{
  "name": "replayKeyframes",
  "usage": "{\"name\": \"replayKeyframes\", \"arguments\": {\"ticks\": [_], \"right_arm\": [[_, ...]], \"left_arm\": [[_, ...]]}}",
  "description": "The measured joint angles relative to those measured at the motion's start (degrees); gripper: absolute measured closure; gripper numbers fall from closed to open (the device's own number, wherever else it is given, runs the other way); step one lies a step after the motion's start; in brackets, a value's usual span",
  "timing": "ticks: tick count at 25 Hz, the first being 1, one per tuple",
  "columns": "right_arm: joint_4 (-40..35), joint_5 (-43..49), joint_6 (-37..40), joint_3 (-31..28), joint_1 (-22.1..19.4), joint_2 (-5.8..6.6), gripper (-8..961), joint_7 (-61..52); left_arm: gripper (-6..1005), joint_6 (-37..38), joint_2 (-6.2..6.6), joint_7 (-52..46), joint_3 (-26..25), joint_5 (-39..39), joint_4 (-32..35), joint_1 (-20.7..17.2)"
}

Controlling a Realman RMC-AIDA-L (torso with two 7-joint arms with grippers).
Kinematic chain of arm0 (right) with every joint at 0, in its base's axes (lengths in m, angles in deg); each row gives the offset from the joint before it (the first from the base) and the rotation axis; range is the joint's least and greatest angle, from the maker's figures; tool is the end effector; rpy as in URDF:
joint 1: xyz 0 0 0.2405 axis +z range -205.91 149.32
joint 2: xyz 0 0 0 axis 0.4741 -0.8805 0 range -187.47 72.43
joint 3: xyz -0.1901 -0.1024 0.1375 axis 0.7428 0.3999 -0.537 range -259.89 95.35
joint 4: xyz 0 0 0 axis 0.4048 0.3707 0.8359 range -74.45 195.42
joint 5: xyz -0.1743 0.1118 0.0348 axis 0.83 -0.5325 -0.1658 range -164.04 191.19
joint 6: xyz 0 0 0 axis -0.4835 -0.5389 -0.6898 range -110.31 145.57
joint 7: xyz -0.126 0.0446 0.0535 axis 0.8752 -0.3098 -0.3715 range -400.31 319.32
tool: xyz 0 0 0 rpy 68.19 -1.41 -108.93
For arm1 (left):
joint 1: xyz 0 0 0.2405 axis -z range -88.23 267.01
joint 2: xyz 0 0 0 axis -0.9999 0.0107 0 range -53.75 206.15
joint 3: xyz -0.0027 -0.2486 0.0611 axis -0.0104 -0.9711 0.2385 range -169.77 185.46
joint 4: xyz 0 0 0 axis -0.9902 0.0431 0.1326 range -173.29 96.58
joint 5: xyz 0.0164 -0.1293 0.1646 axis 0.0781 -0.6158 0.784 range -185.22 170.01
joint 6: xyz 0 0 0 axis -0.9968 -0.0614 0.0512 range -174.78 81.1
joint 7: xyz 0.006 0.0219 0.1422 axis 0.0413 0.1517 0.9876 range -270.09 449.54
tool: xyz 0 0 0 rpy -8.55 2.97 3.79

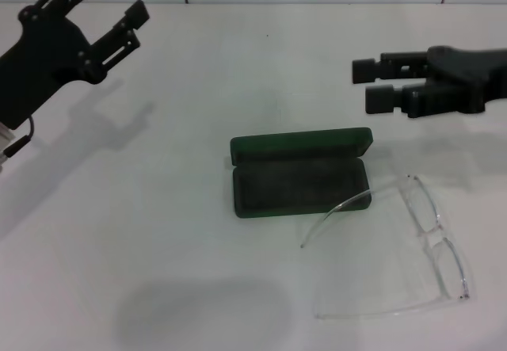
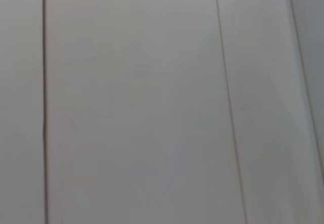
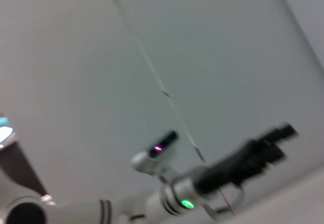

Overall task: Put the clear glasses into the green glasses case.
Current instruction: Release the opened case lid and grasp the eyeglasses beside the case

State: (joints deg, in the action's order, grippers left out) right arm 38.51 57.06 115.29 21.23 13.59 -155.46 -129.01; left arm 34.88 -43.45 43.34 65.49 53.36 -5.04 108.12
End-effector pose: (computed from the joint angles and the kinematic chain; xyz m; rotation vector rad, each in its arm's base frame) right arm 0.1834 0.3523 0.0527 2.7133 -0.6351 -1.0342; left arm -0.2635 0.3244 0.0317 -2.0693 -0.2161 -1.0695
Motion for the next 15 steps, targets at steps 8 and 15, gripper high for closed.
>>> {"name": "replayKeyframes", "arguments": {"ticks": [8, 15], "right_arm": [[-35.26, 57.20, -8.54, -26.40, -3.26, -5.13, 122, -43.41], [-58.82, 88.83, 8.31, -39.67, -0.61, -14.52, 140, -61.64]], "left_arm": [[261, -0.44, 0.09, 6.27, -1.78, 0.17, -2.15, 0.05], [261, -0.44, 0.14, 6.88, -1.78, 0.33, -3.45, 0.70]]}}
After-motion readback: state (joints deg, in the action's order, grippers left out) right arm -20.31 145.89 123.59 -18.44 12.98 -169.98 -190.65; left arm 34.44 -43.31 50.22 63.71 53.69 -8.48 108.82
